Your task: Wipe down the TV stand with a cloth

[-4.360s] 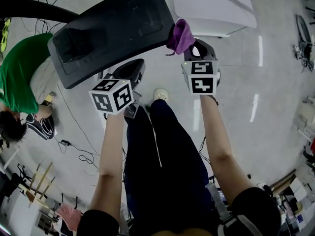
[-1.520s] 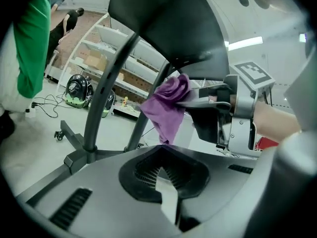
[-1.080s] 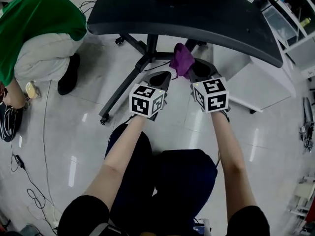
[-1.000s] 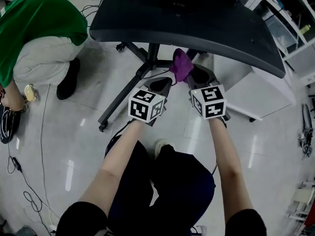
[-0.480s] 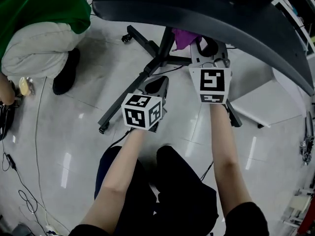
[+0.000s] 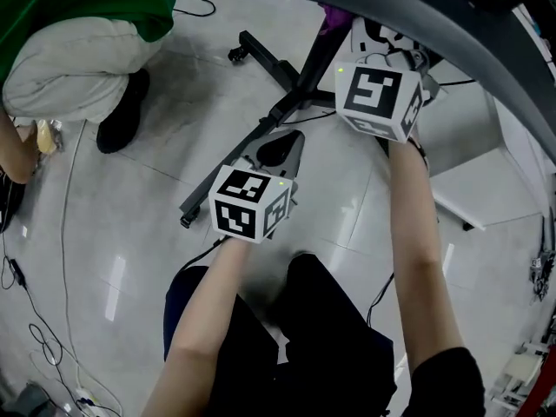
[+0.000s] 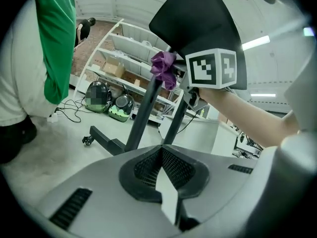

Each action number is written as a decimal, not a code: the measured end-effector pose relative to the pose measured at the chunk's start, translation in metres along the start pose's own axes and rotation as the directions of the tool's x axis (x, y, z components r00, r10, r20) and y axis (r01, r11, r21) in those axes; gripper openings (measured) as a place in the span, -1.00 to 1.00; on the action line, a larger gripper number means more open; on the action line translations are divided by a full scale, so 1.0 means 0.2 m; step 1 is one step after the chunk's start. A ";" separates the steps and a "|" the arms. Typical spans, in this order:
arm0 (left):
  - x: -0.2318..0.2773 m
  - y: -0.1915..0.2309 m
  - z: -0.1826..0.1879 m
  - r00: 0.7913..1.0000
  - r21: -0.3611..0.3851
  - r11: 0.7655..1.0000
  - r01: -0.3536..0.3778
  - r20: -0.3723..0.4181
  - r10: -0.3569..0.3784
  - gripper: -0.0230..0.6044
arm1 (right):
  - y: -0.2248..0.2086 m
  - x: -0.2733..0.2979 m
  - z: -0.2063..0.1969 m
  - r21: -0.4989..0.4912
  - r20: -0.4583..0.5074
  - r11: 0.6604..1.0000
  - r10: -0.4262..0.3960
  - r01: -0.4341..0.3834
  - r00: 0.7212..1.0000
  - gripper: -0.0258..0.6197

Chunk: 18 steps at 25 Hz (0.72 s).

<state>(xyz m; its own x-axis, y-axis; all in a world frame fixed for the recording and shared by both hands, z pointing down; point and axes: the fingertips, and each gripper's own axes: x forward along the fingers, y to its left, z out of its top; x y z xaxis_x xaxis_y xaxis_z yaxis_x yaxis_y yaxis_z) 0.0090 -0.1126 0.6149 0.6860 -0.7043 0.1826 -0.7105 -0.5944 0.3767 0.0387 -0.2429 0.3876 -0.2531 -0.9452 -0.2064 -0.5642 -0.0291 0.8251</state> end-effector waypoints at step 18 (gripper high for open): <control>-0.13 0.21 -0.01 0.996 -0.012 0.996 -0.085 -0.015 0.085 -0.91 | 0.40 -0.01 -0.16 -0.225 -0.082 0.964 0.126 -0.141 0.989 -0.71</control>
<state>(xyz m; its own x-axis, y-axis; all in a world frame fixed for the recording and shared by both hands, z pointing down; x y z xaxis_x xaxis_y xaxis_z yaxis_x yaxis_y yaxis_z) -0.0383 -0.1173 0.6275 0.6257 -0.7463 0.2272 -0.7642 -0.5280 0.3703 0.0185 -0.2542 0.4701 -0.2567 -0.9648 -0.0572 -0.3311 0.0322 0.9430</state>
